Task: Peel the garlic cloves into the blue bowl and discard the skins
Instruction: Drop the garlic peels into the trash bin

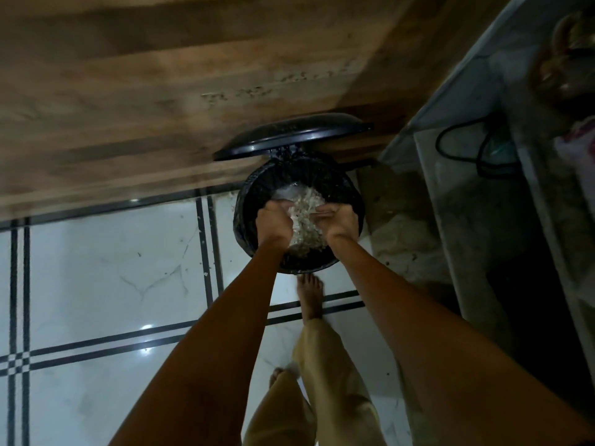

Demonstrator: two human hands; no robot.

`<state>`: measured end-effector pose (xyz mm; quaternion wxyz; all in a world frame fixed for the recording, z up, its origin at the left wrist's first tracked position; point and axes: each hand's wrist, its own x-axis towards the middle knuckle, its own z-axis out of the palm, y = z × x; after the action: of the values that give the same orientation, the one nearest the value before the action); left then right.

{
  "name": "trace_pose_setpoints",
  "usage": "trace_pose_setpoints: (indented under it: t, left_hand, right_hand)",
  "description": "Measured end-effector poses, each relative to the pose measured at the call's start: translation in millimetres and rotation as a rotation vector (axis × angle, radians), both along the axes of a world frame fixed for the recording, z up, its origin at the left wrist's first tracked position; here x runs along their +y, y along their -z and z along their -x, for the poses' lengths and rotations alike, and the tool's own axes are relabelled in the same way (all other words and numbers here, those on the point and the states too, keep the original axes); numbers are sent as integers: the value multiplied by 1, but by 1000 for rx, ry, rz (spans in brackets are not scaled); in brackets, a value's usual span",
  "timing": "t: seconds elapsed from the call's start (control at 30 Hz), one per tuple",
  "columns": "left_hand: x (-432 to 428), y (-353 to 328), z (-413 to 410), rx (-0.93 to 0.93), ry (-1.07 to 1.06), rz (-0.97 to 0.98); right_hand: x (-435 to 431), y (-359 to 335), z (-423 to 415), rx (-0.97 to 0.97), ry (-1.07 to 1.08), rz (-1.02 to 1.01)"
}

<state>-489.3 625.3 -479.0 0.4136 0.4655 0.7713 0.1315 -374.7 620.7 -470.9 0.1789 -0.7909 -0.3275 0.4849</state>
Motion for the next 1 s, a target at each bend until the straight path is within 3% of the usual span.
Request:
trace_pose_setpoints:
  t: [0.07, 0.13, 0.23, 0.33, 0.5, 0.63, 0.73, 0.83, 1.0]
  left_hand:
    - [-2, -7, 2, 62, -3, -54]
    - [-7, -28, 4, 123, 54, -69]
    - [-21, -82, 3, 51, 276, -34]
    - [-51, -168, -7, -80, 417, -10]
    - [-107, -328, -72, -247, 413, -276]
    - [-167, -431, -164, -461, 563, -396]
    - [-236, -465, -244, -576, 780, -372]
    - [-330, -468, -304, -648, 1051, -243]
    - [-484, -458, -363, -597, 1357, -135]
  right_hand:
    - [-5, -10, -1, -33, 90, -19]
    - [-12, -27, -4, -48, 49, -39]
    - [-28, -82, -15, 136, 35, -103]
    - [-69, -171, -33, 340, 126, -150]
    - [-168, -347, -93, 318, 196, -408]
    - [-266, -433, -150, 123, 488, -652]
    - [-357, -449, -190, -44, 726, -721]
    - [-462, -445, -228, -355, 958, -662]
    - [-632, -450, -263, -654, 1366, -564]
